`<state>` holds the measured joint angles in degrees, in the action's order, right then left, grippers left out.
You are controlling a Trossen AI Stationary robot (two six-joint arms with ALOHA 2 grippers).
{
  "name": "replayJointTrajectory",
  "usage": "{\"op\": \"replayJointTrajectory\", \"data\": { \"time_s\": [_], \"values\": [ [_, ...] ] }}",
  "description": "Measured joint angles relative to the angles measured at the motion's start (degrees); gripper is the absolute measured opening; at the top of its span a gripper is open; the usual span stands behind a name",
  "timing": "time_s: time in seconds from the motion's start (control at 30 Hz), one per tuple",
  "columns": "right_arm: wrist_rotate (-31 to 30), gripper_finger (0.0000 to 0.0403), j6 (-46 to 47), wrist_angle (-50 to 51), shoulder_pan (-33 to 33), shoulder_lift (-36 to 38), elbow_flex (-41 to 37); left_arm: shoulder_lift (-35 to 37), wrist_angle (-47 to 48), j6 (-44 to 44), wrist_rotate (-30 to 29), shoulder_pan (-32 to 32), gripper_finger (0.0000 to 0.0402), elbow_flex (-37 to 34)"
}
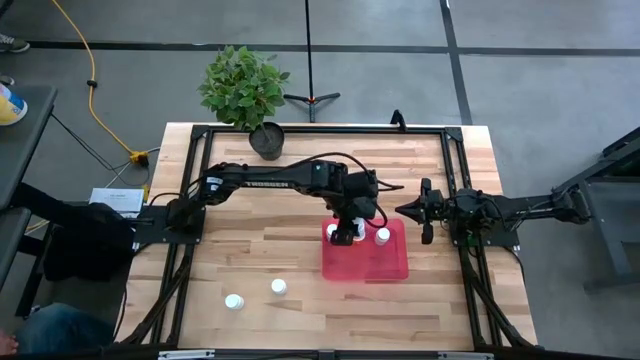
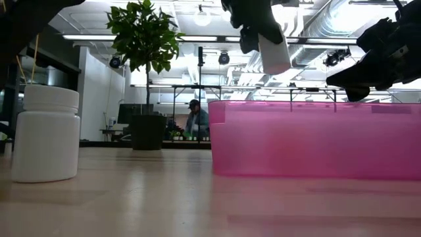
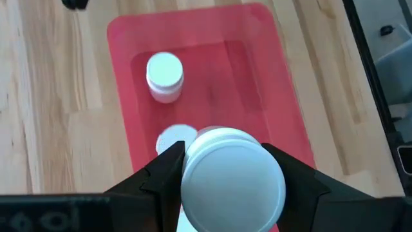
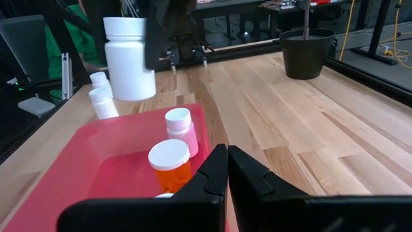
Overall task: Pick and place pill bottles into a basket
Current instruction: Put the white pill bottle into the pink bin
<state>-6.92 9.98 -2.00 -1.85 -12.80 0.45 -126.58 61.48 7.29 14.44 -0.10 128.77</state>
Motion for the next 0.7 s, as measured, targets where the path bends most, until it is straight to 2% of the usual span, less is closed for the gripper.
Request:
{"op": "replayJointTrajectory", "data": {
  "time_s": [0.2,0.7],
  "values": [
    [0.01,0.0003,0.0,0.0,0.01,0.0,0.0,0.0,3.67,-0.04,-0.23,-0.27,0.0215,-0.02],
    [0.02,0.0001,0.0,0.0,0.01,0.0,0.0,-1.85,3.54,-0.51,-1.95,-4.78,0.0215,0.02]
  ]
}}
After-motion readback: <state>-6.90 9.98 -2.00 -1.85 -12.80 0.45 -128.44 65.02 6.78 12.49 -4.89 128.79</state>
